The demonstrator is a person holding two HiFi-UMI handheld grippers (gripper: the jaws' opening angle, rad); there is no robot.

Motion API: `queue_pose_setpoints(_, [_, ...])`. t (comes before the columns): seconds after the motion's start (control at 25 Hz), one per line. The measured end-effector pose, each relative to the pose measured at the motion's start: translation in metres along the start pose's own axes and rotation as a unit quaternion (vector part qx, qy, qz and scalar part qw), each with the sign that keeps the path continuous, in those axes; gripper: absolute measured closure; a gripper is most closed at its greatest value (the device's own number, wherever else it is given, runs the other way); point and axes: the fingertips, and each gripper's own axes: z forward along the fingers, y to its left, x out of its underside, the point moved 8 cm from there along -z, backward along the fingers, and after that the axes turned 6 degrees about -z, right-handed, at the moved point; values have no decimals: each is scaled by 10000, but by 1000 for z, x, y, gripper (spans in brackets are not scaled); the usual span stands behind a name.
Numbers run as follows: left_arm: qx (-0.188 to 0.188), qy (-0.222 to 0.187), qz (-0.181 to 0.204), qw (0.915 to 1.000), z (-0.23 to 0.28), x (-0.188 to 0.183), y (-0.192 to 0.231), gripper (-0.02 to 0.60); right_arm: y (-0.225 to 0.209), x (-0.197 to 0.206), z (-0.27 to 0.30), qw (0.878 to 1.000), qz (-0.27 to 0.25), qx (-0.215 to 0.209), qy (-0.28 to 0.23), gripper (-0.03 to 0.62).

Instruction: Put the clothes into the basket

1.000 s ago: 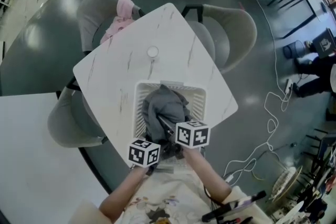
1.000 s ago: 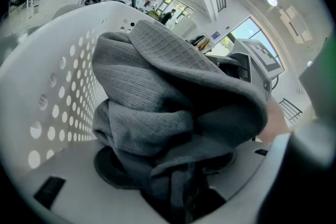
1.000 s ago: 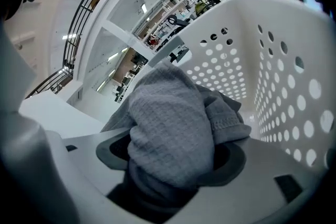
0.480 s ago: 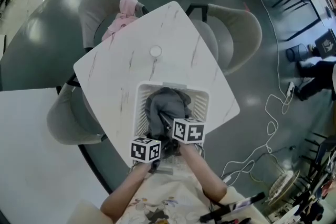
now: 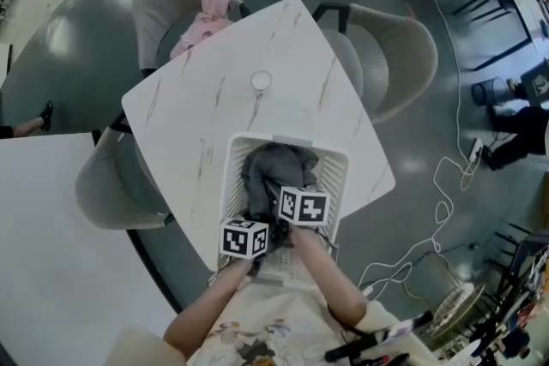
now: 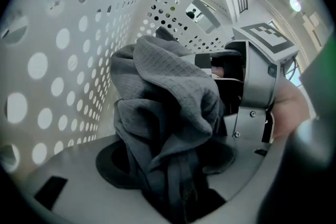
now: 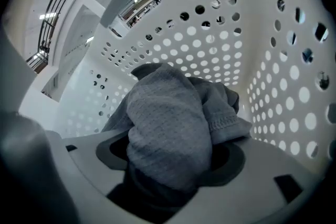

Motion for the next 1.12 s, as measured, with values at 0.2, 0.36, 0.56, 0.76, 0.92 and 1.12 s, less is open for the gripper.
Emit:
queue_pose_setpoints(0.2, [-113,-101,29,9999,10,-2,5,301,-9,-2,10,9998,72,156,107,270])
queue_pose_setpoints(0.36, [-99,-110,-204,9997,23,1,16,301,-15,0,25,9994,-39,290,208,272])
queue_pose_setpoints(0.56, [11,-137,-436,9990,33,0,22,301,-17,-1,33,9984,-217,438,268,272])
queue_pose_setpoints(0.76, [10,-166,-377,9992,31,1,23,300,-15,0,33,9988,-222,356,261,270])
queue_pose_setpoints(0.92, [-49,-151,-239,9996,29,2,20,263,-14,-1,26,9998,-100,-26,156,243])
queue_pose_setpoints(1.12, [-123,-142,180,9997,20,3,9,190,-15,-3,7,10000,-17,-72,48,168])
